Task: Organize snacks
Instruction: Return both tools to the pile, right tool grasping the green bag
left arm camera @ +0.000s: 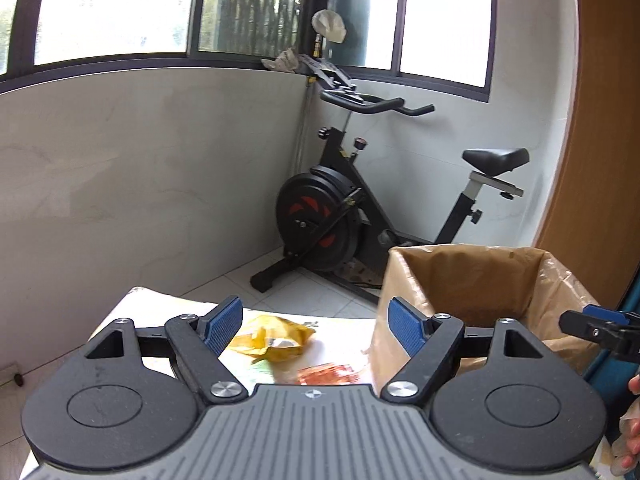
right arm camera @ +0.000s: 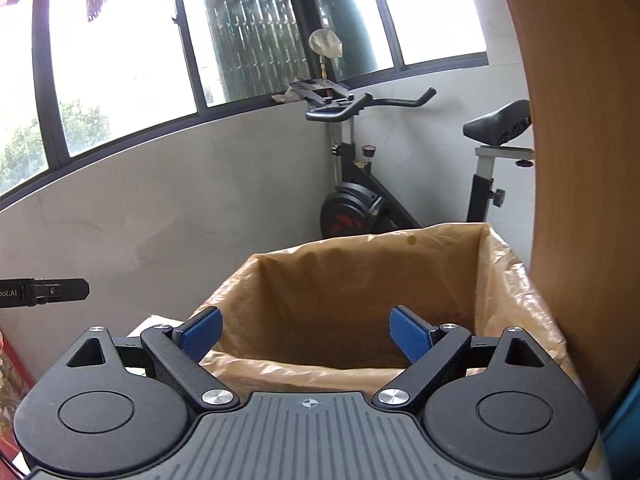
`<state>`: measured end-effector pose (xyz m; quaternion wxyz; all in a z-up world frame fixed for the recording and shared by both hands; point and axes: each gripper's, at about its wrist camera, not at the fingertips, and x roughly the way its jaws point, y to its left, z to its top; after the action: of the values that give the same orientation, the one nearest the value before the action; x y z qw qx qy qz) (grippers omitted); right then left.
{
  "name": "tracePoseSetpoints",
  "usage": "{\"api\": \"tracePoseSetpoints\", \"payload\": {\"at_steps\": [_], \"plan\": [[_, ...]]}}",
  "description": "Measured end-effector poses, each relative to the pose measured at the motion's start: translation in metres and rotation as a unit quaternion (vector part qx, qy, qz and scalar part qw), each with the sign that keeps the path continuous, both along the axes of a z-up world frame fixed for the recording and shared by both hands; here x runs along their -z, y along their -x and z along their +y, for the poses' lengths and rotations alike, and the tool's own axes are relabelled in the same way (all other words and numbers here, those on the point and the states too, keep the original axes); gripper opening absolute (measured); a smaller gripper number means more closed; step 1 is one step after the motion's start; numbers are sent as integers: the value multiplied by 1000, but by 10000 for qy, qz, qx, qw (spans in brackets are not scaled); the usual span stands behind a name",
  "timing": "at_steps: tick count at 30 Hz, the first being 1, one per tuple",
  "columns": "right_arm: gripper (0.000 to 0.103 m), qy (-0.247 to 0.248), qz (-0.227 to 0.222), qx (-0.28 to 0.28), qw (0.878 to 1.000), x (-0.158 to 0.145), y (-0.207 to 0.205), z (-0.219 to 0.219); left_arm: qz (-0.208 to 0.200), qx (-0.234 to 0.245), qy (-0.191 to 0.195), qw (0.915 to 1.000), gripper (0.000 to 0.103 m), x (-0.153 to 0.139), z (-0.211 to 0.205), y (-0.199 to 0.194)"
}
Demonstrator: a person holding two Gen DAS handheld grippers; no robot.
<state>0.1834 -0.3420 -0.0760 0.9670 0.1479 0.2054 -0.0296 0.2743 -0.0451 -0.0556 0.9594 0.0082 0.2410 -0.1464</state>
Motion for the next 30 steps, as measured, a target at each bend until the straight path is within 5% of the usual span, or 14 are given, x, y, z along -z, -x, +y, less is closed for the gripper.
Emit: {"api": "tracePoseSetpoints", "payload": {"at_steps": [7,14,22,30], "plan": [[90,-56,-26,-359,9993,25,1,61,218,-759,-187,9967,82,18,88,15],[89,184,355,-792,9961,70,-10,112,685,-1101,-42,9915,82,63,132,26],[88,650,776,-1178,9879,122,-22,155,770,-1151,-225,9901,81,107,136,35],[94,1065,1107,-1440,9776,150,-53,180,657,-1143,-202,9911,81,119,137,54]]}}
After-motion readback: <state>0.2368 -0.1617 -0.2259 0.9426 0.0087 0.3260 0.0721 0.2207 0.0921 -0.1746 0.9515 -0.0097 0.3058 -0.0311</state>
